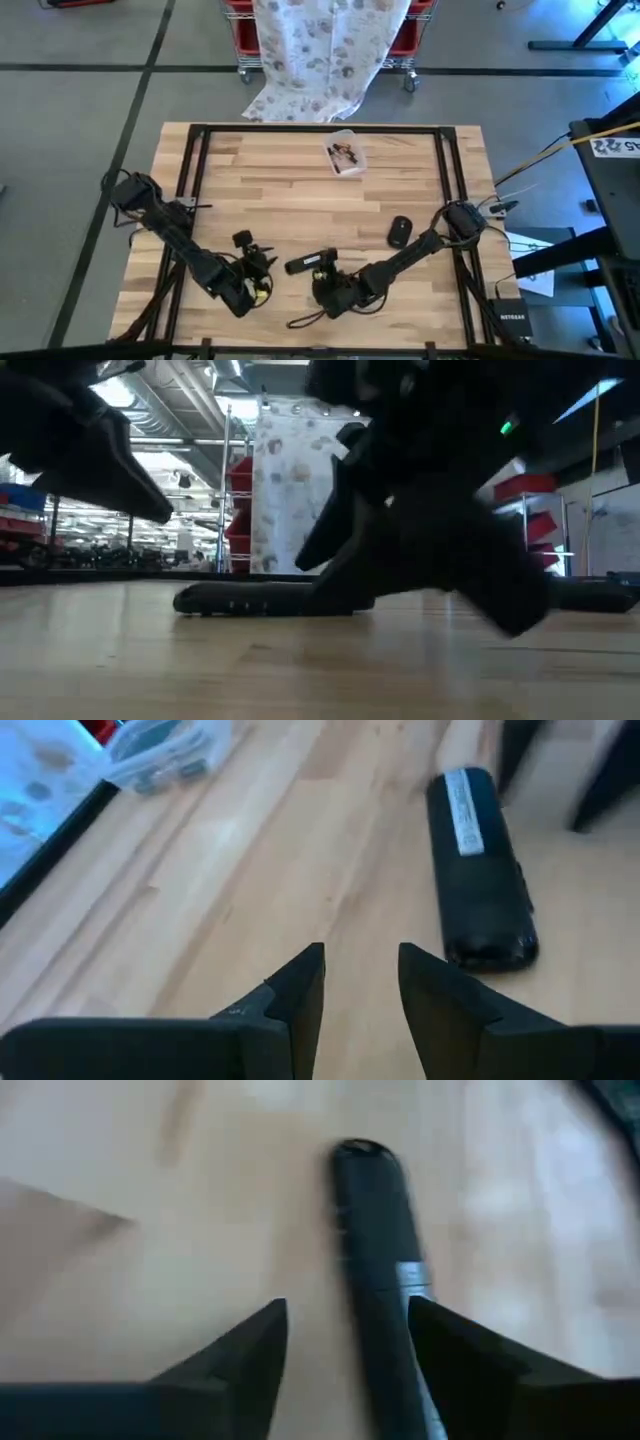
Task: Insert battery
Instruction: Close the remote control cover, then move the wireless mouse to the center of the table
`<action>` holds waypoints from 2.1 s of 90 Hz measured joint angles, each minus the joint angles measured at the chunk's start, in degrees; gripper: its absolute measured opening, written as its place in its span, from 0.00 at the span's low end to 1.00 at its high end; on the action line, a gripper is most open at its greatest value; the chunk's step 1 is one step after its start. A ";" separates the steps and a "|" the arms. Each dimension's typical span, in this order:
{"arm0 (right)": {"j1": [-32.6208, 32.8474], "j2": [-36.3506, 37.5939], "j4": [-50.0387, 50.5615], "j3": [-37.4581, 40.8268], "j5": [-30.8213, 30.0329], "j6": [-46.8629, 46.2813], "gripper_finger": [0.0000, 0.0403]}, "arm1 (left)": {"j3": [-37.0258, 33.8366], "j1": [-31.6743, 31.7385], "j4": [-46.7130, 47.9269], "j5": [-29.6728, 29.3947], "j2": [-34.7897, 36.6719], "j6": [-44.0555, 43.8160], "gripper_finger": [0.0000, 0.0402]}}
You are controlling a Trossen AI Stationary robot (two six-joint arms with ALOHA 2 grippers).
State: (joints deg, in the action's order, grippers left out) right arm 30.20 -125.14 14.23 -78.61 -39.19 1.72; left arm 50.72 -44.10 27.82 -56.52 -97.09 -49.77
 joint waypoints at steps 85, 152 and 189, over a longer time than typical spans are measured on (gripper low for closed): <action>-23.72 6.39 0.27 -0.11 48.32 -8.91 0.13 | 0.17 -4.07 -11.82 -1.76 -0.80 8.21 0.28; -16.96 21.42 32.43 -2.88 25.90 -15.53 0.57 | 0.17 -2.64 -12.03 -0.45 -0.95 6.72 0.28; 1.72 32.79 59.19 13.99 19.38 -57.16 0.57 | 0.17 -3.58 -12.36 -0.47 -0.97 6.65 0.28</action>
State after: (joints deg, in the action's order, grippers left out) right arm 31.92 -92.35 73.42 -64.62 -19.81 -55.44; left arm 50.89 -47.68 15.46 -56.99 -98.06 -43.12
